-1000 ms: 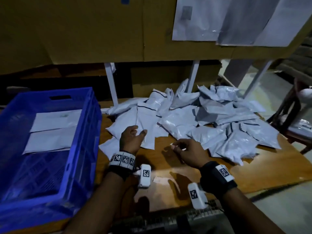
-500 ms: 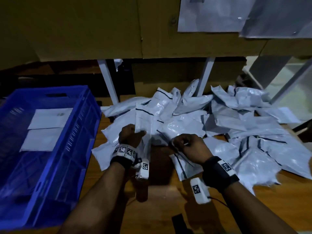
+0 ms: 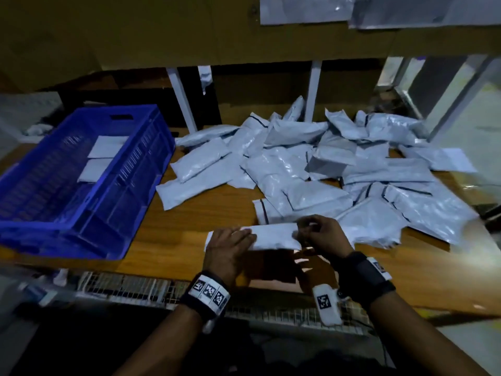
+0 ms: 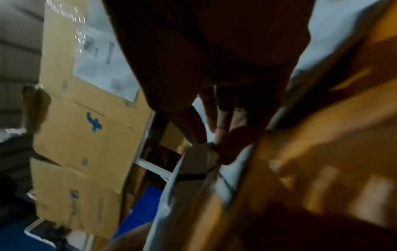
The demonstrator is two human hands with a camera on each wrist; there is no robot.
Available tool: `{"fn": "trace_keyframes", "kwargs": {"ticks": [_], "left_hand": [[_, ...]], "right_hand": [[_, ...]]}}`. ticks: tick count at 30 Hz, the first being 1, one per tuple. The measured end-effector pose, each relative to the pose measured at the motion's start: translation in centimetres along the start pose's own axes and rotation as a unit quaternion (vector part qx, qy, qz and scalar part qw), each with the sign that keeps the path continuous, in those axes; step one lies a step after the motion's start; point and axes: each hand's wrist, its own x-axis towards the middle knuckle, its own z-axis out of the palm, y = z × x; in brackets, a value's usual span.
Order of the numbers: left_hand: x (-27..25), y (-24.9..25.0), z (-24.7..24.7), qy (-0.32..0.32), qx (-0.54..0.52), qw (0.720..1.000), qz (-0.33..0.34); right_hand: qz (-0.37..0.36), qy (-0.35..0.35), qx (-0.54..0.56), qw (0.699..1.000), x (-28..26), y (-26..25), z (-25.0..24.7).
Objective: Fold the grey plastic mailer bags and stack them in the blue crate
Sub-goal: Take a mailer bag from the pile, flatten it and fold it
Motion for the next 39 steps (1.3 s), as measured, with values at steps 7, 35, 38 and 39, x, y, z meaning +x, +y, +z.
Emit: {"fn": "trace_keyframes", "kwargs": {"ticks": [7, 35, 38, 39], "left_hand": [[-5.0, 2.4, 2.3, -0.066, -0.051, 0.996, -0.007], [-2.1, 2.6, 6.0, -0.217, 0.050, 0.975, -0.012], [-1.7, 2.9, 6.3, -0.202, 0.047, 0.978, -0.025], [-1.7, 2.9, 6.5, -0.202, 0.049, 0.978, -0.029]], "right_hand": [[0.004, 0.068, -0.102, 0.992, -3.2, 7.0, -1.3], [-0.155, 0.050, -0.551, 0.818, -5.1, 8.9, 9.3], [-0.162, 0.032, -0.557, 0.814, -3.9, 9.3, 9.2], [-0.162, 0.025, -0.559, 0.813, -3.8, 9.4, 9.1]]}}
